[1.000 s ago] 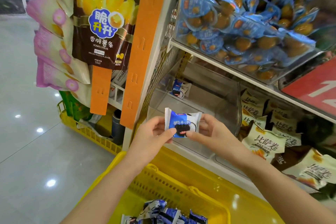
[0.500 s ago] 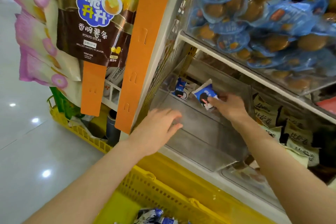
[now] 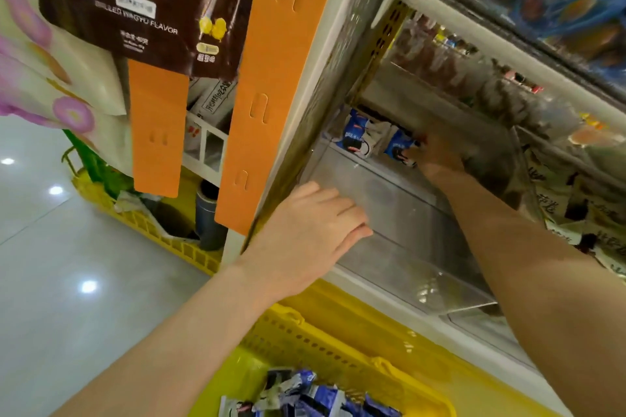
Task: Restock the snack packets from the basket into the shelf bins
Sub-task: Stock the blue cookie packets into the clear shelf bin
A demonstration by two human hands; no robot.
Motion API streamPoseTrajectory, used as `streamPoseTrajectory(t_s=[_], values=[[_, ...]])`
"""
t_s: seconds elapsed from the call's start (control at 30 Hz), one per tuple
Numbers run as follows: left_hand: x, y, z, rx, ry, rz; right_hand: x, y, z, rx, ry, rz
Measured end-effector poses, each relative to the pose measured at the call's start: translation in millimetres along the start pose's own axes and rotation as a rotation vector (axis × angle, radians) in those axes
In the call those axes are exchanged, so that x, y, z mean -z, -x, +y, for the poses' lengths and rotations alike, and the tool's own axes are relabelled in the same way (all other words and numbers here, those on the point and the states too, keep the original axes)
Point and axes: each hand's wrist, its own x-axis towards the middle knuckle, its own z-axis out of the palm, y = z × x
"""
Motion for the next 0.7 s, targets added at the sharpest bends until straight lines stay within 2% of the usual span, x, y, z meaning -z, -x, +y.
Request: streamPoseTrajectory(t_s=[0.13, 0.33, 0.5, 0.63, 0.7], values=[[-0.9, -1.4, 0.2, 0.008, 0.007, 0.0, -3.7, -1.6, 4.4, 0.072, 0.259, -0.002], [-2.9, 0.8, -0.3, 0.025, 0.012, -0.013, -3.6, 4.5, -1.1, 0.102, 0.427, 0.054], [0.6, 0.2, 3.4, 0.047, -0.019, -0.041, 11.2, 34.3, -19.8, 0.133, 0.243, 0.075], [2.4, 2.3, 9.2, 0.095, -0.062, -0.033, 26.7, 105.0, -30.3, 0.325, -0.017, 0.136], [4.2, 4.8, 12.7, 0.126, -0.074, -0.013, 34.7, 151.3, -23.8, 0.415, -0.1, 0.112]])
